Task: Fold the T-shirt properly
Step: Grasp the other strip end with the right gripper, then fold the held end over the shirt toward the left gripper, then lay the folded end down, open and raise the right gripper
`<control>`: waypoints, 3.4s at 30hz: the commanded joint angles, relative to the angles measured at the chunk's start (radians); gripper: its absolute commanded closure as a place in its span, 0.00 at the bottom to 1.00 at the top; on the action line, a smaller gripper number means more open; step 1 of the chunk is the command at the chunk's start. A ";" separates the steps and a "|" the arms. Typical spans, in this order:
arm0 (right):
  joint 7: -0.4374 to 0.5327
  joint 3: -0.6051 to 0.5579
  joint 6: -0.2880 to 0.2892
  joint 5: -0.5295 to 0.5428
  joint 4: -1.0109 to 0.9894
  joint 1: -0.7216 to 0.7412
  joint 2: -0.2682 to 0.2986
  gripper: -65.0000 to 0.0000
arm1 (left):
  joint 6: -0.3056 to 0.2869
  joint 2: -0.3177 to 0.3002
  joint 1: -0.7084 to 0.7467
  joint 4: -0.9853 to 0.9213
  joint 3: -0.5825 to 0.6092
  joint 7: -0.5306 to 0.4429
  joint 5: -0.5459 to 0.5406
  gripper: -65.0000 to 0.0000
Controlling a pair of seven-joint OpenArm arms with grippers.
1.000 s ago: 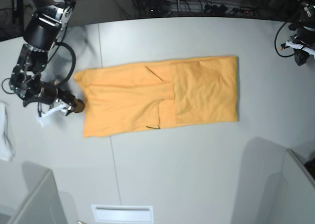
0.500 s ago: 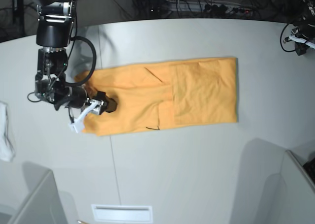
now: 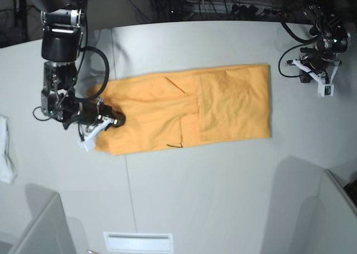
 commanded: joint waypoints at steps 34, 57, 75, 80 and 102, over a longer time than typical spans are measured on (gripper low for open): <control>0.120 -0.987 -0.983 -0.095 0.687 0.140 -0.040 1.00 | 0.004 -0.015 -0.092 0.024 0.457 0.063 0.002 1.00; 0.166 -1.154 -0.983 -0.544 0.323 0.157 -0.315 1.00 | -0.095 -0.109 0.212 0.237 0.040 0.067 -0.137 1.00; 0.214 -1.191 -0.983 -0.544 0.343 0.118 -0.316 1.00 | -0.099 -0.104 0.241 0.231 -0.051 0.067 -0.185 1.00; 0.214 -1.194 -0.983 -0.543 0.352 0.097 -0.316 0.50 | -0.099 -0.104 0.243 0.231 -0.057 0.067 -0.185 1.00; 0.533 -1.238 -0.642 -0.429 0.365 0.095 -0.330 0.45 | -0.096 -0.103 0.237 0.230 -0.058 0.067 -0.185 1.00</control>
